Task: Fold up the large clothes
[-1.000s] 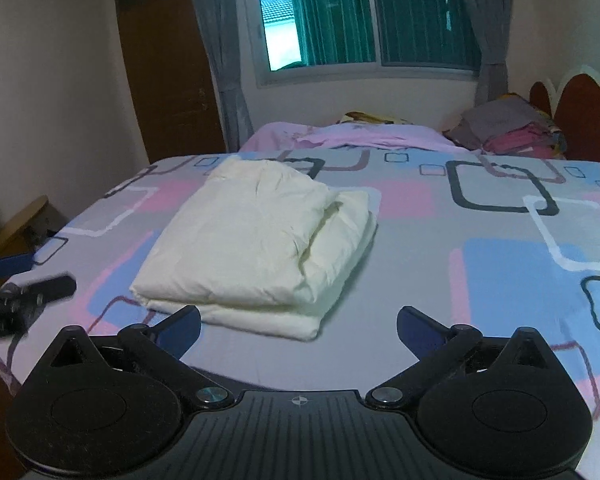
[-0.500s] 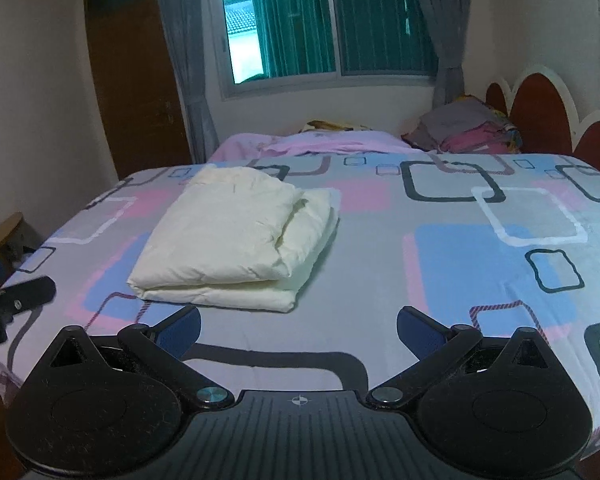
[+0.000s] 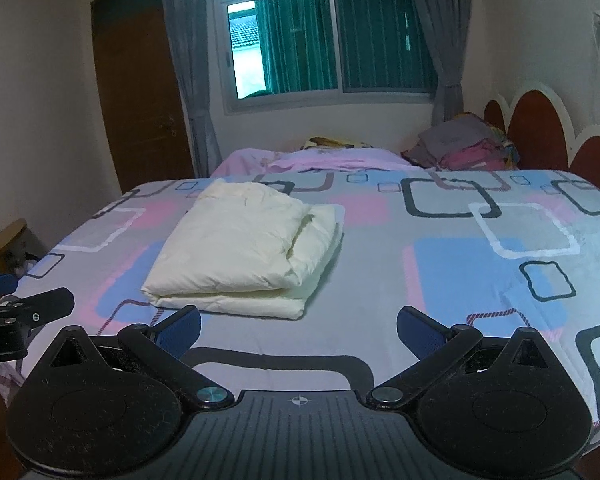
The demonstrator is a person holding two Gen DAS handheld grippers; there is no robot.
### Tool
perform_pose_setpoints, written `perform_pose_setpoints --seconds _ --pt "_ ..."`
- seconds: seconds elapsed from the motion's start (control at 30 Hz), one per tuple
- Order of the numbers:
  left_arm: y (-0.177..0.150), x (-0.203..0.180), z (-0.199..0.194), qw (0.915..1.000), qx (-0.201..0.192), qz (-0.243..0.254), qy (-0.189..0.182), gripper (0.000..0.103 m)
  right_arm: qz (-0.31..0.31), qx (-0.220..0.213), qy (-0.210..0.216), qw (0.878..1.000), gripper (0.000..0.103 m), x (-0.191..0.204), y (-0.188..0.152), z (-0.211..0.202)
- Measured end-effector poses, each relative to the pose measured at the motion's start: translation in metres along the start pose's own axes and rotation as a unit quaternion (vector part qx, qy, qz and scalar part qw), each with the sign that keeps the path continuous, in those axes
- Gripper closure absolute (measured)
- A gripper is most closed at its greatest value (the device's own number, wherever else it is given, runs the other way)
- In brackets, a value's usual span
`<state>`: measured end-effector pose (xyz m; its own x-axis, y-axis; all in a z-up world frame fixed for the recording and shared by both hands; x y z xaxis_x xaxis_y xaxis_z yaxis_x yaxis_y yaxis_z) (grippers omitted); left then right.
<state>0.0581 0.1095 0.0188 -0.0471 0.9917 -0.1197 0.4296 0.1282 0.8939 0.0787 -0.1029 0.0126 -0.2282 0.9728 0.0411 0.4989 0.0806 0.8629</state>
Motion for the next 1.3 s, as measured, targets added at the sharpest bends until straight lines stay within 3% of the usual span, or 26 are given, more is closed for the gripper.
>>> perform_pose_setpoints --seconds 1.3 --pt "0.006 0.0013 -0.0039 1.0 0.001 0.003 0.001 0.0 -0.014 -0.01 0.003 1.0 0.0 -0.0078 0.003 -0.0054"
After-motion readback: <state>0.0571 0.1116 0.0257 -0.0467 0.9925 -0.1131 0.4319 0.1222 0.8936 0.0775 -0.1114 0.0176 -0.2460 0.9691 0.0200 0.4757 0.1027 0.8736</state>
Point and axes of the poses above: each gripper's, at about its wrist camera, not at the fingertips, and z roughly the way its jaws point, x to its left, y to its top, the point moved 1 cm from there along z, roughly the way its jaws point, and after that the axes turned 9 degrees about -z, right-handed, at the moved point
